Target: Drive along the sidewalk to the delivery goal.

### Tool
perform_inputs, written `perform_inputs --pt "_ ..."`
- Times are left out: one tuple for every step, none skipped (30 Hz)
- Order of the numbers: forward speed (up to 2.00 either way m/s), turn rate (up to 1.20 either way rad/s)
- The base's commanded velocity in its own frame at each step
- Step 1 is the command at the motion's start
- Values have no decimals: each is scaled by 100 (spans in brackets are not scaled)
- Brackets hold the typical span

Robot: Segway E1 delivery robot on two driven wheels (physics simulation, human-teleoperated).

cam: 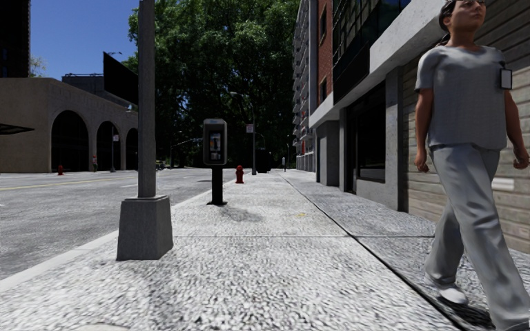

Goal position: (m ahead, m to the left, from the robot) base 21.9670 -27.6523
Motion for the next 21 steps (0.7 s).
perform_inputs --pt "200 0" --pt "200 0" --pt "200 0" --pt "200 0" --pt "200 0" --pt "200 0" --pt "200 0" --pt "200 0" --pt "200 0" --pt "200 0" --pt "200 0" --pt "200 0" --pt "200 0" --pt "200 0" --pt "200 0" --pt "200 0" --pt "200 0" --pt "200 0" --pt "200 0" --pt "200 0" --pt "200 0"
